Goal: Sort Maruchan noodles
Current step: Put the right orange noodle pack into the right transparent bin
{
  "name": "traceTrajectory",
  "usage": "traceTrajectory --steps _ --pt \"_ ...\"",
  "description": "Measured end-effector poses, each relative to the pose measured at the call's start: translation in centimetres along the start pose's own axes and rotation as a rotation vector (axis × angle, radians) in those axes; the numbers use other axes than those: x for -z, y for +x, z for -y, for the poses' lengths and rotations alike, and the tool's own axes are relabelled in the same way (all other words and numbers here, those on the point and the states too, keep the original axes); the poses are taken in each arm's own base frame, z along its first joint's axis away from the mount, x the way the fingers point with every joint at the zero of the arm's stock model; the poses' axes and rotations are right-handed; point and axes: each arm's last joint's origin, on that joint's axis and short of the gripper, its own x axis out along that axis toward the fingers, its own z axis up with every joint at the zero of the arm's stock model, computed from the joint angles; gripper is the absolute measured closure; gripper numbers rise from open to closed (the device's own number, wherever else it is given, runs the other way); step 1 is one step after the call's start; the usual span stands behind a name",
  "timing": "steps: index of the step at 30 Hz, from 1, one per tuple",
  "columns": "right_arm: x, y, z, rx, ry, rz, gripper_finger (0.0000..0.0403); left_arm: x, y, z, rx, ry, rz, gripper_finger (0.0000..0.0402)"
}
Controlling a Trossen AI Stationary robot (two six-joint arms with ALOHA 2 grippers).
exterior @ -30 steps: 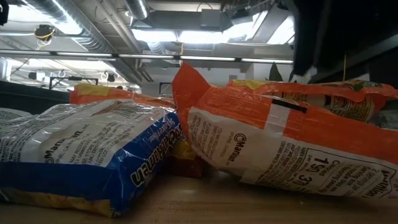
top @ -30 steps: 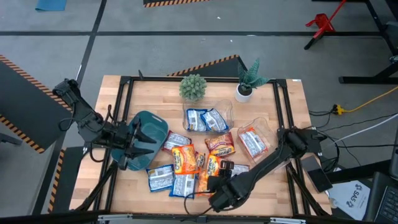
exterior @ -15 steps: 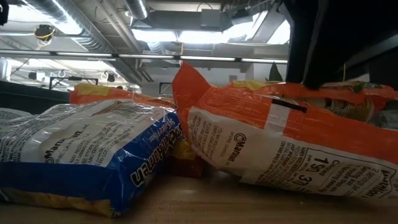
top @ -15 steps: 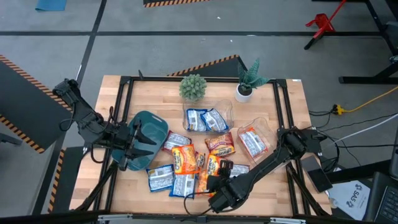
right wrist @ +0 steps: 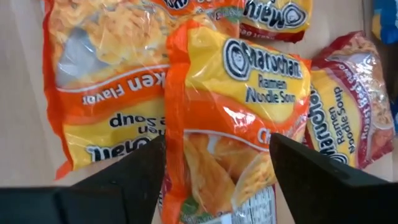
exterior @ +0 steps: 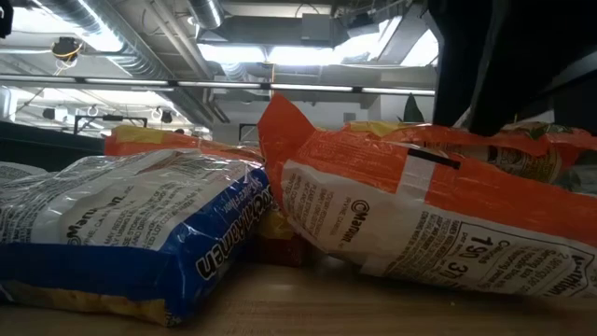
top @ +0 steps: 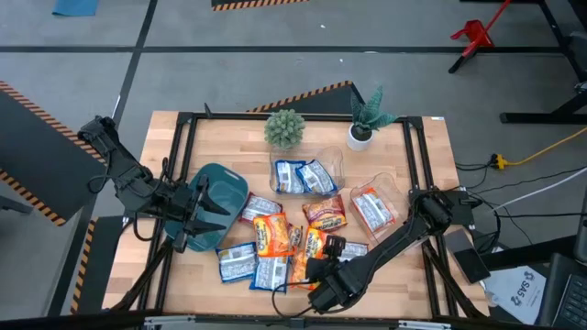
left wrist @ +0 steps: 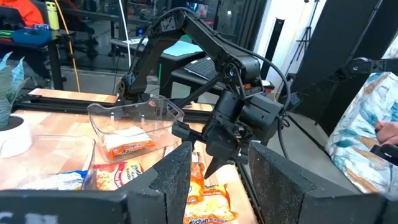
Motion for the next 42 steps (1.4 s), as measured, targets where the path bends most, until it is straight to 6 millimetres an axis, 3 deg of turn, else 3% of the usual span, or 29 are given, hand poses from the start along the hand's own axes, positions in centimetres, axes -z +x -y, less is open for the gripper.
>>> traceTrajectory --steps 8,13,18,24,27,33,36,42 --pt "0.5 1.8 -0.3 0.08 -0.021 -0.012 0.013 0.0 0.0 0.0 -0.001 0.003 -0.003 0.0247" --pt "1.4 2.9 0.2 0.174 0.063 -0.031 0.0145 0.0 0.0 0.0 0.0 0.003 -0.003 0.0247" --pt "1.5 3.0 0.3 0.187 0.084 -0.027 0.0212 0.0 0.0 0.0 0.0 0.003 -0.004 0.0247" --pt "1.5 2.7 0.3 0.162 0.089 -0.047 0.0341 0.0 0.0 0.0 -0.001 0.003 -0.004 0.0247" --pt "1.0 1.5 0.4 0.154 0.097 -0.04 0.0386 0.0 0.0 0.0 -0.002 0.003 -0.004 0.0247" --pt "-0.4 -3.0 2.1 0.227 0.165 -0.022 0.0383 0.0 0.0 0.0 -0.002 0.003 -0.003 0.0247" --pt "-1.1 -5.2 2.6 0.162 0.214 0.009 0.0395 0.0 0.0 0.0 -0.002 0.004 -0.004 0.0247" --pt "-1.3 -8.0 4.5 0.062 0.481 -0.001 0.0395 0.1 0.0 0.0 -0.003 0.005 -0.005 0.0247"
